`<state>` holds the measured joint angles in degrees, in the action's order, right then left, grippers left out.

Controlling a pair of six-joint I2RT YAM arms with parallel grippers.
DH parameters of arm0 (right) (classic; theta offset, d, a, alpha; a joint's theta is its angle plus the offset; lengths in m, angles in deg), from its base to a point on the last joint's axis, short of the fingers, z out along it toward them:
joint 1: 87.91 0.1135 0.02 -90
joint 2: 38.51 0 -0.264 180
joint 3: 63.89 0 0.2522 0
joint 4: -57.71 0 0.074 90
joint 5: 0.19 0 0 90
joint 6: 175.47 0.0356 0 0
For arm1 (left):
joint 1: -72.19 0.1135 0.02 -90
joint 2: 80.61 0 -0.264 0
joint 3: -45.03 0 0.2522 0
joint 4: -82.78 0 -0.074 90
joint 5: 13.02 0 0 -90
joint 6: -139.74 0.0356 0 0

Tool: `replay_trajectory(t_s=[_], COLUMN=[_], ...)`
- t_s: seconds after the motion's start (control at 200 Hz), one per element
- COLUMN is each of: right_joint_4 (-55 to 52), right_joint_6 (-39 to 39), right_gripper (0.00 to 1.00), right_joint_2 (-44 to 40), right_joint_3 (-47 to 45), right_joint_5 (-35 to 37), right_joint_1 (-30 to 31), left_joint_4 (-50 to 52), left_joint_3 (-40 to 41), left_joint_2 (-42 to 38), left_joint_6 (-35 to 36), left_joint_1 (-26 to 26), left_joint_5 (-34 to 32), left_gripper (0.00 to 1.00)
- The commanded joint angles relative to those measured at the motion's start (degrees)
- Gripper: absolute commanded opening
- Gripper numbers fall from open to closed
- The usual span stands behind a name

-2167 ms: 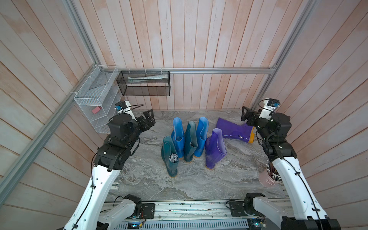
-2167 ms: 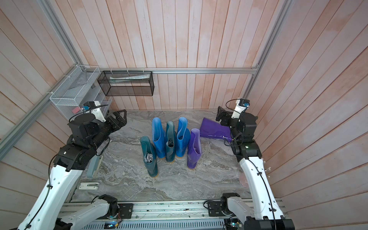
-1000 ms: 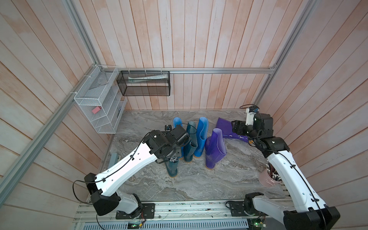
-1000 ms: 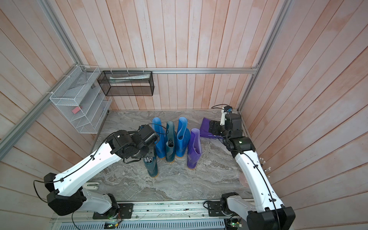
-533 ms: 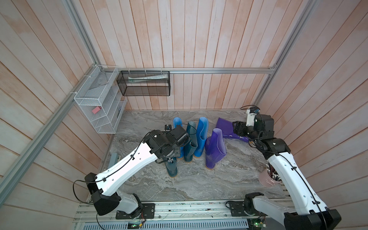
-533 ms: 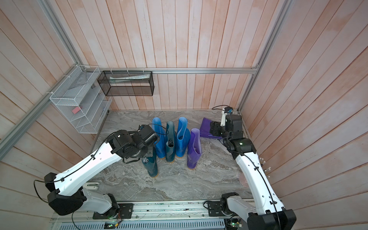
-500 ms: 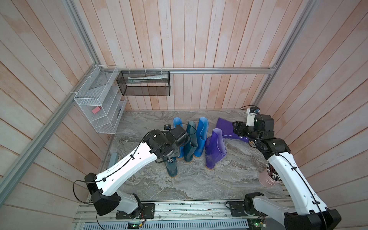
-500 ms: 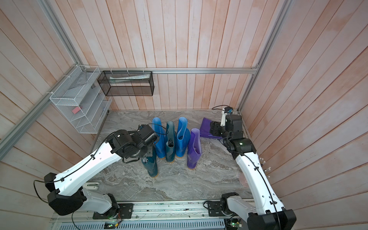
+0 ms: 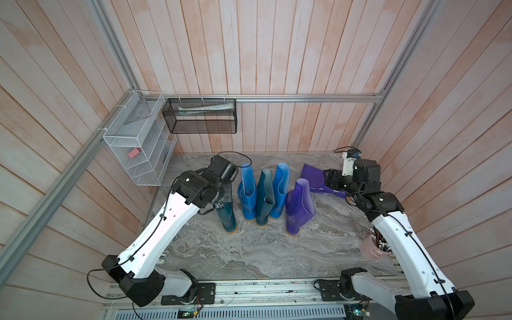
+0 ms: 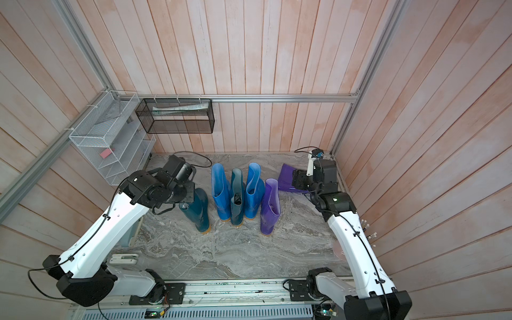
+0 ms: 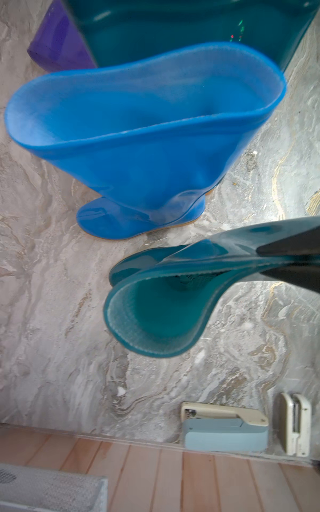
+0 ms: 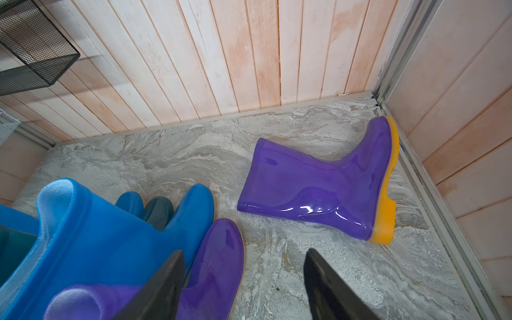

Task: Match and arrange rain boots in pairs
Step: Pick up the rain boot at the center of the board, then place the rain boot at the center of the board.

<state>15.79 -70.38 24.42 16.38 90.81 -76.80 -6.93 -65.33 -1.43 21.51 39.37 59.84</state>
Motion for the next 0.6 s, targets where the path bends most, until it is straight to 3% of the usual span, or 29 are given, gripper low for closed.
replay_trajectory(t_s=[0.0,0.165,0.39,0.595], right_joint_4=[-1.2,-1.6,-1.8,-2.2], right_joint_6=[0.8,1.2,1.6,2.1], right_gripper=[0.69,0.68,0.68,0.68], right_joint_2=[0.8,0.8,0.8,1.2], right_joint_3=[1.6,1.7,1.1,1.4], right_joint_5=[-1.6,-2.4,-3.8,-4.8], right_joint_1=[0.3,0.3,0.3,0.5], left_joint_4=[-11.5,-15.7,-25.0,-32.3], left_joint_3=[-4.1,-8.3,-8.1,-9.2], left_joint_2=[-0.2,4.5,9.3,13.9], left_joint_6=[11.5,21.7,36.9,42.9], left_joint_1=[4.9,11.2,17.7,20.2], left_joint_5=[3.0,5.9,8.0,5.9], left_gripper=[0.00,0.00,0.00,0.00])
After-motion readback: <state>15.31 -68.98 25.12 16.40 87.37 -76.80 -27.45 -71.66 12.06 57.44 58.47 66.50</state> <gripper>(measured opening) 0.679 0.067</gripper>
